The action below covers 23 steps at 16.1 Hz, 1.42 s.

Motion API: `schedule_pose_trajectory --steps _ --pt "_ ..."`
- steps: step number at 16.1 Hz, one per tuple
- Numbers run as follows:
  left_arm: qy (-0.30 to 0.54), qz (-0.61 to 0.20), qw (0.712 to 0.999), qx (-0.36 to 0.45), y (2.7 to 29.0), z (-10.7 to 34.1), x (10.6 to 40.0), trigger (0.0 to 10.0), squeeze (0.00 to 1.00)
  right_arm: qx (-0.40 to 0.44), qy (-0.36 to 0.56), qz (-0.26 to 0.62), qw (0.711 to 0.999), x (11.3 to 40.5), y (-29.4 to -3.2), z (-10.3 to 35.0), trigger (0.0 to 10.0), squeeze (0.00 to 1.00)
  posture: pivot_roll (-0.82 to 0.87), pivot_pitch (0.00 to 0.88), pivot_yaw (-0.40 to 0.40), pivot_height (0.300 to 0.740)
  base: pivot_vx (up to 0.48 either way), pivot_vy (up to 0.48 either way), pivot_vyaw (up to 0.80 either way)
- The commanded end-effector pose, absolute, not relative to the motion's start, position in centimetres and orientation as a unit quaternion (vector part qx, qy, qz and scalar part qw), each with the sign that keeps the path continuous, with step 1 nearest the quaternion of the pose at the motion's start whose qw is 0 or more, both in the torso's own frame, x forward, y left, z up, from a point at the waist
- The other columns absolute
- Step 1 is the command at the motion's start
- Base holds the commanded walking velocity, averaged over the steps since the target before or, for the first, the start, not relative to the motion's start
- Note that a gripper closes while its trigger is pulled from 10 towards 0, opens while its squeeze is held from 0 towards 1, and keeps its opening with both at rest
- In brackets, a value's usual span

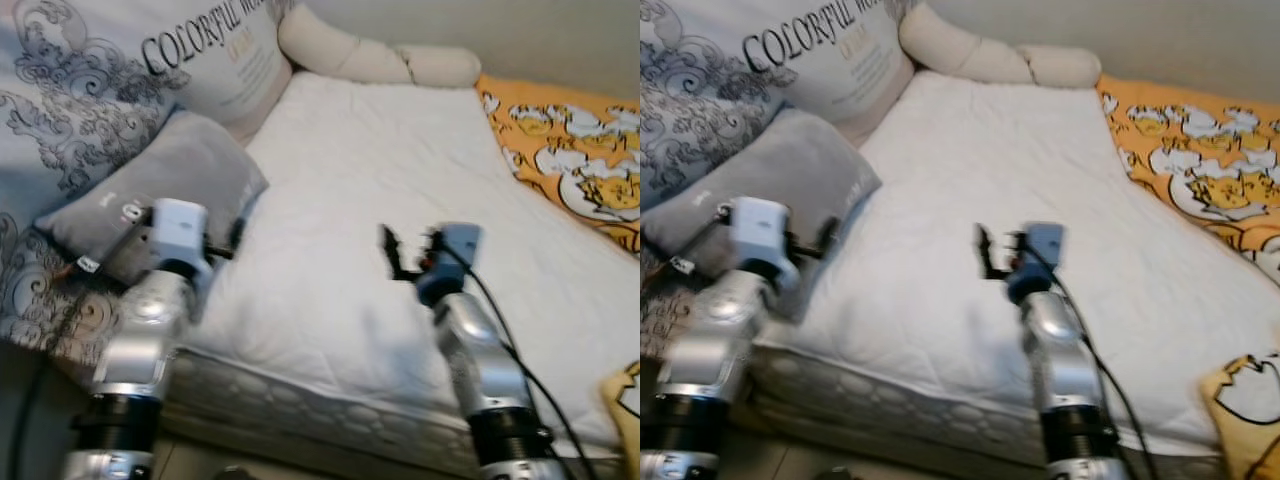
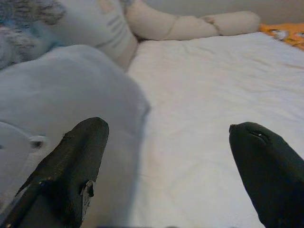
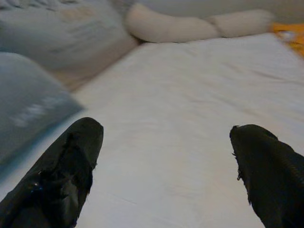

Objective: Clean up the room

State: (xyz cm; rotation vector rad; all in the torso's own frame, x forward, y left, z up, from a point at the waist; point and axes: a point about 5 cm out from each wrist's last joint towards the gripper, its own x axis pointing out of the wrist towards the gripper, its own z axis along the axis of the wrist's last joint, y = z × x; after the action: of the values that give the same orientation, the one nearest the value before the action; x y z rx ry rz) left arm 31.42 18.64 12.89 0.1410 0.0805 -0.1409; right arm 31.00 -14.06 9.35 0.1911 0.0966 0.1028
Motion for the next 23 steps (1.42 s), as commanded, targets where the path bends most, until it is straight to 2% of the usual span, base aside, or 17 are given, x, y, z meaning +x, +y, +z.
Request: schedule_pose_trajectory --steps 1,7,12,19,23 --pt "0.043 -0.061 0.994 0.081 19.5 12.9 31.3 10.0 0.96 0.090 0.038 0.045 0.994 31.3 -14.1 9.8 10.0 1.00 0.12 0.000 -0.035 0.740 0.000 -0.319 0.00" --pt "0.055 -0.057 0.992 0.094 19.9 12.2 30.9 10.0 0.96 0.070 0.081 -0.006 0.994 30.7 -16.0 7.7 10.0 1.00 0.13 0.000 -0.029 0.740 0.000 -0.315 0.00" --pt "0.057 -0.058 0.992 0.096 19.9 12.0 31.1 10.0 0.96 0.060 0.086 0.002 0.994 30.7 -16.1 7.5 10.0 1.00 0.12 0.000 -0.046 0.740 0.000 -0.316 0.00" --pt "0.051 -0.063 0.991 0.104 19.8 12.4 31.0 10.0 0.96 0.087 0.103 -0.023 0.991 30.4 -15.9 6.2 10.0 1.00 0.15 0.000 -0.028 0.740 0.000 -0.319 0.00" --pt "0.049 -0.058 0.992 0.101 19.9 12.6 31.1 10.0 0.96 0.076 0.099 0.002 0.992 30.4 -15.1 6.3 10.0 1.00 0.14 0.000 -0.007 0.740 0.000 -0.321 0.00"
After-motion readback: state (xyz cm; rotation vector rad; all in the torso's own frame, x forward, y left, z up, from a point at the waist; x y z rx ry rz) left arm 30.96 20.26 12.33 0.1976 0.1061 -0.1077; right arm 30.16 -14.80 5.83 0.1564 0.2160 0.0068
